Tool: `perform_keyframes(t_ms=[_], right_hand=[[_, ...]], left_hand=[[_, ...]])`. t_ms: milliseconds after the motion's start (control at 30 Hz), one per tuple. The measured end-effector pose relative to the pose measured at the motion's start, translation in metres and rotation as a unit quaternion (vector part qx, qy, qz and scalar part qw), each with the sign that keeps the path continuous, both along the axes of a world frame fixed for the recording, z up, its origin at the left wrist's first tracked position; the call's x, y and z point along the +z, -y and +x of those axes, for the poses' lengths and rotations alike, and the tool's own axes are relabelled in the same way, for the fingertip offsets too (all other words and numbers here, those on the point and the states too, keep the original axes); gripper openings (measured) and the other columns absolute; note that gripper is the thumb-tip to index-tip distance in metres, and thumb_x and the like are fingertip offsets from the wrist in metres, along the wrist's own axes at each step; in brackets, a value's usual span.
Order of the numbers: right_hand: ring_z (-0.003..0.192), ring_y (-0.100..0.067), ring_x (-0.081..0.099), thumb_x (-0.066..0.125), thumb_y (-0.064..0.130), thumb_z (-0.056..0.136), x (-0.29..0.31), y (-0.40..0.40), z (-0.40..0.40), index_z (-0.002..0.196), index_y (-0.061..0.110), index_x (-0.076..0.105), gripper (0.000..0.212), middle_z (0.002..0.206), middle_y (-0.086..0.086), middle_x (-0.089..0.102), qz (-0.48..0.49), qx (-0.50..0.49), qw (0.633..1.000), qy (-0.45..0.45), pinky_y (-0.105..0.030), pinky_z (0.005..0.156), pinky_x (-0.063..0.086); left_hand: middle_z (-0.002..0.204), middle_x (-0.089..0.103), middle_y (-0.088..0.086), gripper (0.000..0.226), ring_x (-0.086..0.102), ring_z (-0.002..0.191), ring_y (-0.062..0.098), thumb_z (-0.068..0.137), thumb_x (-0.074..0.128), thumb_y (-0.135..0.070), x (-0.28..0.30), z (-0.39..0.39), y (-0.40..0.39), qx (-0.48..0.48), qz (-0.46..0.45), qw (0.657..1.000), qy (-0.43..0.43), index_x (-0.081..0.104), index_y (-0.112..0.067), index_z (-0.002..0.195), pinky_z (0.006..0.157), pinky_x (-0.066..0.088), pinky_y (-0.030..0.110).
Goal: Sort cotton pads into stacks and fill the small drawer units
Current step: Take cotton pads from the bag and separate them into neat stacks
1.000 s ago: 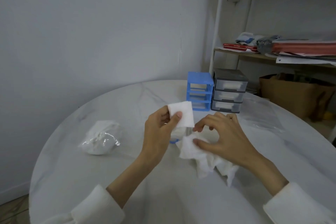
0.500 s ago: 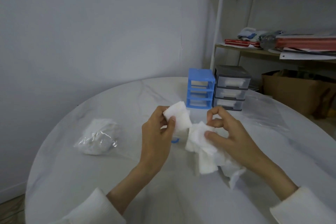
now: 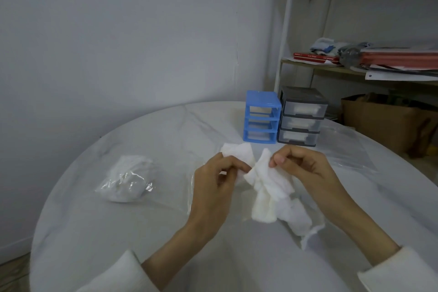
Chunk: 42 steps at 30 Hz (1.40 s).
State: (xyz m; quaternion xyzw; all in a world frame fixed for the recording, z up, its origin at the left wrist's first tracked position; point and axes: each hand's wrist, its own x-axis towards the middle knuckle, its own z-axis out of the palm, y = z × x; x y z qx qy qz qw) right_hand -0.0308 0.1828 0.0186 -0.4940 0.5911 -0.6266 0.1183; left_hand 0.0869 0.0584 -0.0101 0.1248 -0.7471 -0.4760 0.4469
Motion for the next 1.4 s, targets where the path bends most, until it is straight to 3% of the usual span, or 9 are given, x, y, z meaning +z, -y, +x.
perform_keyframes(t_ms=[133,233,333,533,700,867,1100,1200,1400], right_hand=[[0.072,-0.006,0.062,0.065,0.023,0.071,-0.0025,0.0018,-0.0028,0.087,0.016,0.063,0.017,0.081,0.009,0.067,0.005,-0.013,1.0,-0.009,-0.016,0.07,0.05],[0.075,-0.007,0.061,0.065,0.008,0.078,-0.0033,0.0027,-0.0039,0.089,0.014,0.062,0.012,0.085,0.012,0.066,0.001,-0.011,1.0,-0.008,-0.017,0.071,0.05],[0.078,-0.006,0.062,0.066,0.015,0.076,-0.0047,0.0025,-0.0061,0.086,0.013,0.062,0.012,0.083,0.011,0.066,-0.004,-0.016,1.0,-0.009,-0.018,0.073,0.051],[0.09,-0.008,0.061,0.067,0.041,0.074,-0.0075,0.0026,-0.0098,0.082,0.023,0.068,0.02,0.091,0.012,0.068,0.068,-0.05,0.993,-0.084,-0.026,0.085,0.046],[0.098,-0.004,0.058,0.066,0.038,0.079,-0.0089,0.001,-0.0077,0.087,0.027,0.07,0.015,0.098,0.016,0.065,0.084,-0.044,0.988,-0.12,-0.008,0.082,0.039],[0.1,-0.001,0.055,0.066,0.044,0.076,-0.0082,0.0009,-0.005,0.07,0.019,0.074,0.026,0.101,0.018,0.061,0.109,-0.038,0.987,-0.113,-0.008,0.082,0.039],[0.088,-0.006,0.061,0.069,0.023,0.079,-0.0067,-0.0005,-0.0035,0.082,0.019,0.068,0.005,0.089,0.01,0.068,0.075,-0.061,0.989,-0.11,-0.014,0.083,0.045],[0.081,-0.006,0.063,0.067,0.004,0.081,-0.008,0.0009,-0.0055,0.083,0.019,0.068,0.016,0.088,0.011,0.069,0.052,-0.066,0.992,-0.092,-0.017,0.081,0.049],[0.069,-0.011,0.059,0.058,-0.003,0.086,-0.0059,-0.0009,-0.0096,0.084,0.017,0.066,0.022,0.089,0.005,0.066,0.003,-0.082,0.996,-0.019,-0.019,0.068,0.049]], left_hand=[[0.085,0.067,0.003,0.019,0.063,0.079,0.011,0.083,0.056,-0.024,0.0007,0.0008,-0.0071,-0.075,0.036,0.997,-0.006,0.072,-0.031,0.076,0.066,0.049,0.019],[0.09,0.067,0.002,0.027,0.064,0.086,0.016,0.079,0.058,-0.041,-0.0003,0.0014,-0.0086,-0.124,0.043,0.991,-0.006,0.072,-0.018,0.084,0.073,0.053,0.029],[0.09,0.068,-0.004,0.017,0.065,0.085,0.014,0.079,0.061,-0.036,-0.0019,-0.0001,-0.0075,-0.102,0.022,0.995,-0.005,0.072,-0.023,0.084,0.073,0.056,0.036],[0.081,0.066,-0.008,0.009,0.063,0.078,0.01,0.081,0.061,-0.021,-0.0027,-0.0027,-0.0042,-0.063,0.031,0.997,-0.01,0.069,-0.025,0.078,0.067,0.051,0.023],[0.077,0.066,-0.007,0.027,0.061,0.071,0.002,0.087,0.063,-0.004,0.0,-0.0007,-0.0045,-0.043,0.031,0.998,-0.017,0.066,-0.027,0.075,0.063,0.048,0.015],[0.073,0.066,-0.005,0.021,0.058,0.069,0.003,0.087,0.062,-0.004,-0.0004,-0.0025,-0.0027,-0.03,0.054,0.997,-0.04,0.067,-0.022,0.077,0.061,0.047,0.016],[0.082,0.069,-0.004,0.021,0.062,0.076,0.006,0.089,0.059,-0.005,-0.0011,-0.0021,-0.0033,-0.059,0.055,0.996,-0.03,0.068,-0.021,0.079,0.067,0.048,0.016],[0.087,0.069,-0.009,0.027,0.062,0.081,0.006,0.093,0.052,-0.002,-0.0028,-0.0023,-0.0023,-0.065,0.047,0.997,-0.023,0.068,-0.022,0.086,0.067,0.047,0.016],[0.099,0.068,0.0,0.029,0.064,0.085,0.009,0.095,0.049,-0.002,-0.0025,-0.001,-0.0024,-0.066,0.068,0.995,-0.024,0.055,-0.025,0.112,0.068,0.049,0.017]])
